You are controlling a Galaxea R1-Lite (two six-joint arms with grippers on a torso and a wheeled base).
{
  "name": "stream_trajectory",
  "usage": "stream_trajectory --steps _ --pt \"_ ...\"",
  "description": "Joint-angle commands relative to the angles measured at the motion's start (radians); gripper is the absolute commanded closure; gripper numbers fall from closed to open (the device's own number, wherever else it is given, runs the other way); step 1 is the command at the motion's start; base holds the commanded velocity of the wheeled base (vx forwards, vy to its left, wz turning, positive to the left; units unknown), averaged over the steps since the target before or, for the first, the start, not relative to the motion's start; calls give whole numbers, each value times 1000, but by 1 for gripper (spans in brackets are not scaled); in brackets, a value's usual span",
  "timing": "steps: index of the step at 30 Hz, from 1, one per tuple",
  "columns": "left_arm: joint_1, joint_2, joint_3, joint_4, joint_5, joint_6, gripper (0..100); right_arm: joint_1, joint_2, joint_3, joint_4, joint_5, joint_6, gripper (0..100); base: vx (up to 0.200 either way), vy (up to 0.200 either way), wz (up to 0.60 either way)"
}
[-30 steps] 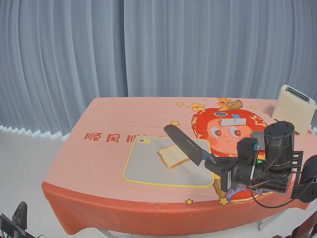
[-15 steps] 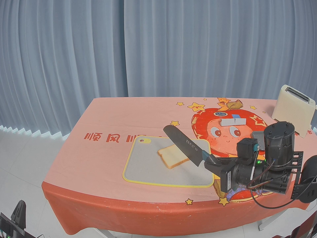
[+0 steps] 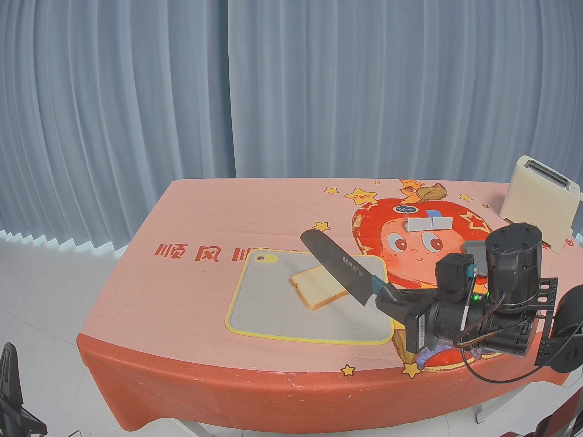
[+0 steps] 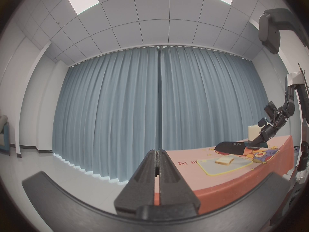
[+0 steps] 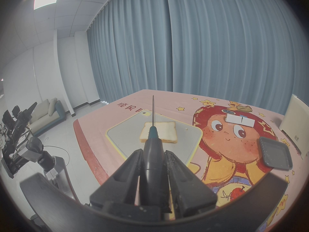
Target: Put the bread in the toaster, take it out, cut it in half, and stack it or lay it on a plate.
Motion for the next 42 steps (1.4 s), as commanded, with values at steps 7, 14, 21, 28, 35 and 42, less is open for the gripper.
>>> stream_trajectory --steps 7,14,21,28,35,42 --pt "0 0 18 40 -1 2 100 6 -2 1 0 0 0 100 0 0 0" --pt "0 0 18 38 -1 -1 100 6 -5 1 0 0 0 100 0 0 0" --pt "0 0 18 -48 -3 -8 100 6 -18 0 0 -1 -2 100 0 0 0" --pt "0 -11 18 -77 -3 -10 100 15 -25 4 1 0 -2 100 0 0 0" --pt "20 0 18 -88 -21 -5 100 17 -34 6 1 -1 -2 100 0 0 0" --pt "18 37 18 -94 -32 -1 100 17 -34 6 1 -1 -2 100 0 0 0"
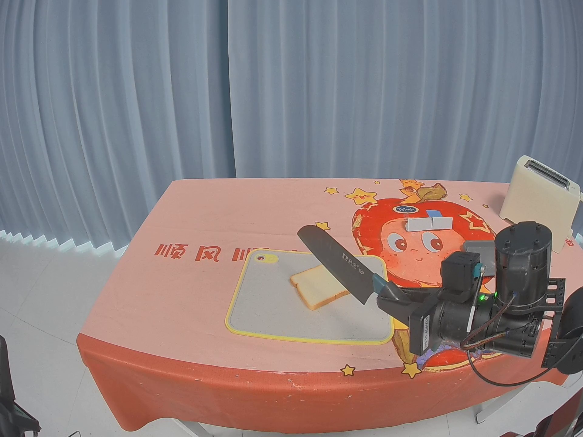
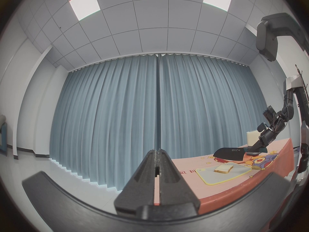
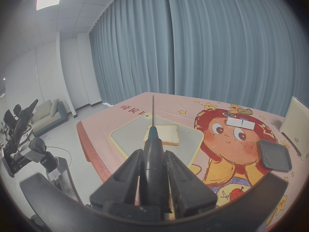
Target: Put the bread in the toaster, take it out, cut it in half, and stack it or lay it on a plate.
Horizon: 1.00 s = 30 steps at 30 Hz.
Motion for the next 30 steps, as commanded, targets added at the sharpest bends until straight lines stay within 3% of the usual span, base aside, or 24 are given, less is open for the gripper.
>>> stream_trajectory --steps 1,19,22,30 --pt "1 37 18 -9 -8 2 100 1 1 0 0 0 -1 100 0 0 0" --pt "-1 318 18 -299 -47 7 100 1 -7 2 0 2 -1 100 0 0 0" --pt "-1 408 18 -400 -57 14 100 1 -8 2 0 2 -3 100 0 0 0" --pt "-4 477 18 -437 -91 33 100 1 -7 0 0 2 -3 100 0 0 0"
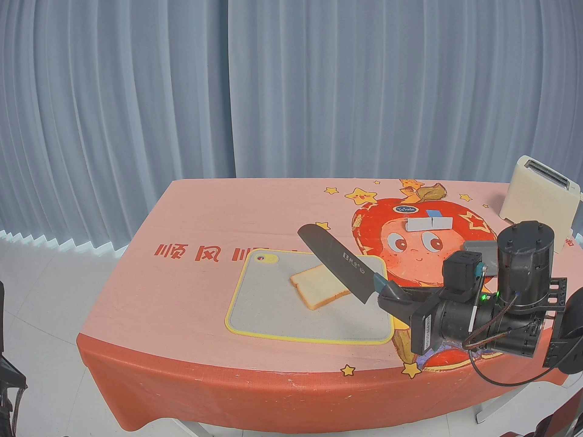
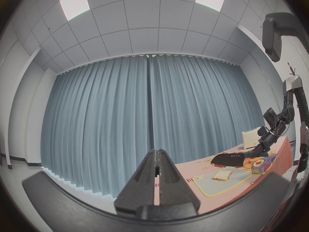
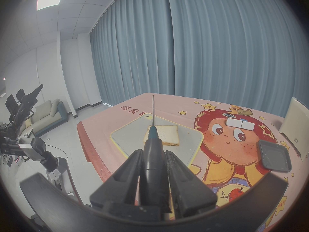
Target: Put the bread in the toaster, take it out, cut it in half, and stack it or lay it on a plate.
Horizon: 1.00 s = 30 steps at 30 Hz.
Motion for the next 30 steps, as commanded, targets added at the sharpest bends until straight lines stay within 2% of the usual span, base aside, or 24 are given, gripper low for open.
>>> stream_trajectory --steps 1,13,30 --pt "-1 80 18 -11 -7 8 100 1 -1 -2 0 0 0 100 0 0 0" --pt "-15 256 18 -162 -10 8 100 1 -3 0 0 0 0 100 0 0 0" --pt "-73 328 18 -197 -36 24 100 1 -1 0 0 0 0 100 0 0 0"
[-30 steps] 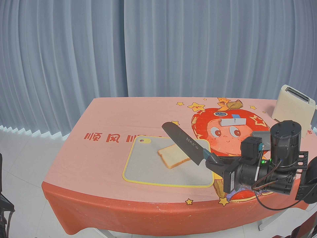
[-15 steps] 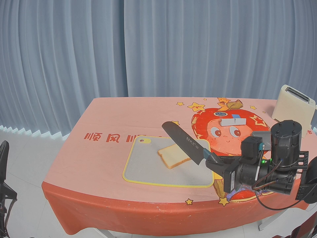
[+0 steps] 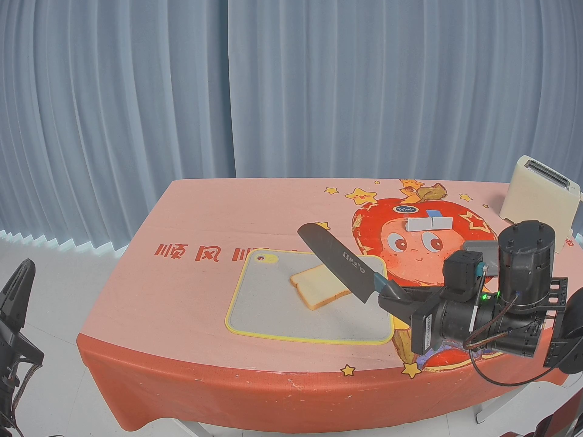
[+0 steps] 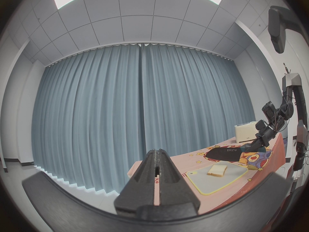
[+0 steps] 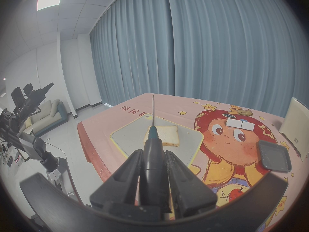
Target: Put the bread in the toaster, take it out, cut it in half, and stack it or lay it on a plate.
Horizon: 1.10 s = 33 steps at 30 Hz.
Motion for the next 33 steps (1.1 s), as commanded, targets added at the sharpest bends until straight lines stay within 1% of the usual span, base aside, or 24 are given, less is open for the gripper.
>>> stream_trajectory --steps 1,6,7,8,12,14,18,19,24,25,27,30,33 --pt "-25 43 18 -29 -5 1 100 1 2 0 0 0 0 100 0 0 0" --pt "-32 129 18 -110 -14 1 100 1 5 3 0 0 -2 100 0 0 0" --pt "-32 134 18 -112 -17 3 100 1 5 3 0 0 -2 100 0 0 0" --pt "-55 158 18 -114 -34 3 100 1 2 3 0 2 -2 100 0 0 0" --pt "-101 189 1 -104 -34 -2 100 -1 3 3 0 2 -3 100 0 0 0" --pt "-107 192 -10 -101 -36 -2 100 -1 3 4 0 2 -3 100 0 0 0" --pt "-135 200 -125 -23 -42 -8 100 1 6 4 0 2 -3 100 0 0 0" --pt "-147 200 -159 14 -44 -8 100 1 8 6 0 2 -3 100 0 0 0" --pt "-226 192 -225 144 -44 -12 100 1 12 7 1 2 -3 100 0 0 0" --pt "-250 191 -234 172 -47 -15 100 4 14 7 1 2 -3 100 0 0 0" --pt "-278 189 -243 213 -54 -15 100 7 14 7 1 2 -2 100 0 0 0" --pt "-284 191 -252 255 -68 -15 100 8 15 9 0 2 -2 100 0 0 0" --pt "-287 200 -269 259 -87 -15 100 13 17 7 0 0 0 100 0 0 0"
